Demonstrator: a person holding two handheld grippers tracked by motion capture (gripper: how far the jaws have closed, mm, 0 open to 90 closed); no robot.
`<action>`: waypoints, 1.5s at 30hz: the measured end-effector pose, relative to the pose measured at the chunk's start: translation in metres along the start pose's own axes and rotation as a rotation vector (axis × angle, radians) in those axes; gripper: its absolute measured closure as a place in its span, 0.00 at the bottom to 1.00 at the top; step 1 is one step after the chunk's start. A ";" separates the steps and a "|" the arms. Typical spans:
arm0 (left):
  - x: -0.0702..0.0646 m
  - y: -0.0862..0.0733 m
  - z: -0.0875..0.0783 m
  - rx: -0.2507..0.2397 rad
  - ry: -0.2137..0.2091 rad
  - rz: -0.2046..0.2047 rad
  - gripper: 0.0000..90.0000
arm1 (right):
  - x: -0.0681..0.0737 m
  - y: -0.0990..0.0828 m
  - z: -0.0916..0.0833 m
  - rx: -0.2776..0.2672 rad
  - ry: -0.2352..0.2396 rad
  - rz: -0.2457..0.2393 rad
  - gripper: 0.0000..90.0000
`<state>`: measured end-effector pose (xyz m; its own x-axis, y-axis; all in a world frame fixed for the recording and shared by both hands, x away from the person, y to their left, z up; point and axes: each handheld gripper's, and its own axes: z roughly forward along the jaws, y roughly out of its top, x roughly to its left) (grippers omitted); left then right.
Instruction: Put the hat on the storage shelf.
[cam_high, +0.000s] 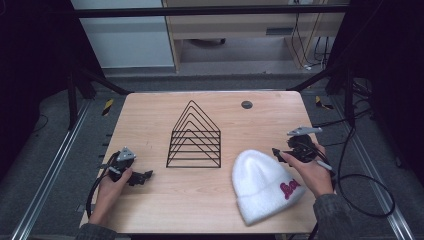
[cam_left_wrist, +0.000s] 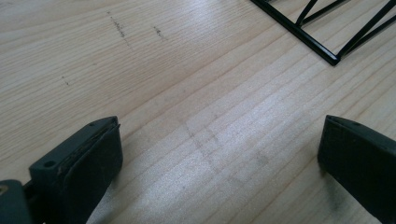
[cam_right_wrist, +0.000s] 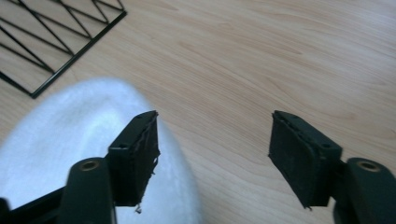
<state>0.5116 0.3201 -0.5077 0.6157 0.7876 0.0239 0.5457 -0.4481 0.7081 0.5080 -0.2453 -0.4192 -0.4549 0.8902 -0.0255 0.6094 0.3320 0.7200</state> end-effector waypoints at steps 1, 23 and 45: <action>0.000 0.000 0.000 0.000 0.000 0.000 0.00 | 0.003 0.004 0.003 0.008 0.004 -0.008 0.39; 0.000 0.000 0.000 -0.001 -0.002 0.000 0.00 | 0.023 0.020 0.049 0.150 0.101 -0.048 0.44; 0.000 0.001 0.000 0.001 0.004 0.000 0.00 | 0.032 -0.006 0.071 0.177 0.184 -0.017 0.87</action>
<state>0.5124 0.3199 -0.5075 0.6138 0.7890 0.0269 0.5459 -0.4488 0.7075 0.5356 -0.1964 -0.4732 -0.5667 0.8176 0.1019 0.6974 0.4101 0.5878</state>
